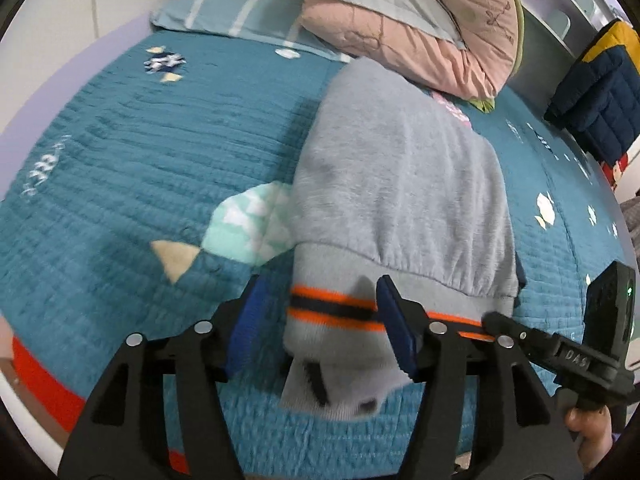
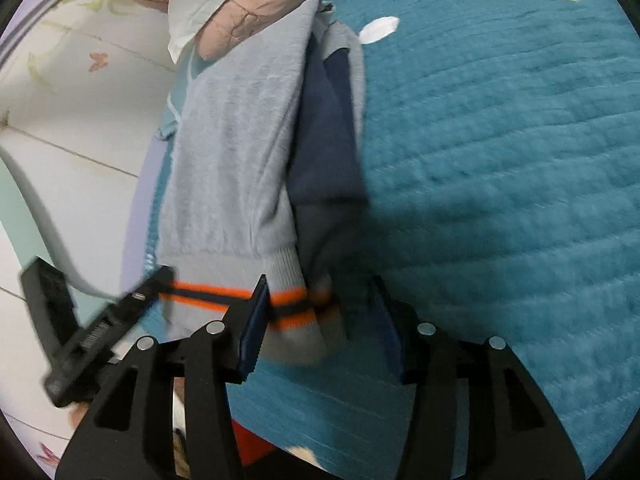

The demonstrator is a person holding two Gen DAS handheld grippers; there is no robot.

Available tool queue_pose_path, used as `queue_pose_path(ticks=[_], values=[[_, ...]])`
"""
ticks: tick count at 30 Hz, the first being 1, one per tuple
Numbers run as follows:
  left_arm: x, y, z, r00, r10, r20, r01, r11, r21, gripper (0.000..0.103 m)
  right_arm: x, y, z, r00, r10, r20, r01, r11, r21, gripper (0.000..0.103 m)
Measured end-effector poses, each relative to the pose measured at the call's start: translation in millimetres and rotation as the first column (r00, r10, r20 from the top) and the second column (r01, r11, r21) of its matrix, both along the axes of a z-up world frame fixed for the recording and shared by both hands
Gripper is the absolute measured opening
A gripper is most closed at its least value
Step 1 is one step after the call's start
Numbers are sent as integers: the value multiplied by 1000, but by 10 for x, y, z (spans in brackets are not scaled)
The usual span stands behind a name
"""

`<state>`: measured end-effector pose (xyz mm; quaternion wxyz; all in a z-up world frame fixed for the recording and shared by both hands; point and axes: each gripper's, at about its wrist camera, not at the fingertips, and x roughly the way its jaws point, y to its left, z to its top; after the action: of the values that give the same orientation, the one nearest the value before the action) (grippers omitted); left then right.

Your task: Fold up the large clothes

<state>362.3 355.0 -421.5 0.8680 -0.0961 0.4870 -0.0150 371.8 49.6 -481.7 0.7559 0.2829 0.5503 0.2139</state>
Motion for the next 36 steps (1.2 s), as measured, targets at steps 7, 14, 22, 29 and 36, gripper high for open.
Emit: queue_pose_path(ticks=[7, 14, 22, 29, 36], values=[[-473, -280, 522, 995, 22, 99, -28, 998, 58, 72, -263, -264, 286, 997, 67, 22, -64, 992, -112, 49], [-1058, -858, 1222, 977, 47, 209, -66, 994, 84, 83, -766, -679, 1300, 949, 222, 225, -174, 961, -217, 55], [-1761, -1664, 2013, 957, 79, 280, -114, 987, 110, 92, -1544, -1161, 2541, 841, 273, 466, -100, 927, -362, 89], [-2211, -2250, 2461, 928, 43, 371, -119, 976, 184, 95, -2098, -1462, 3165, 745, 246, 621, 42, 911, -411, 93], [-2623, -2670, 2849, 889, -17, 459, -107, 964, 242, 97, -2488, -1779, 3529, 683, 221, 696, 85, 922, -377, 95]])
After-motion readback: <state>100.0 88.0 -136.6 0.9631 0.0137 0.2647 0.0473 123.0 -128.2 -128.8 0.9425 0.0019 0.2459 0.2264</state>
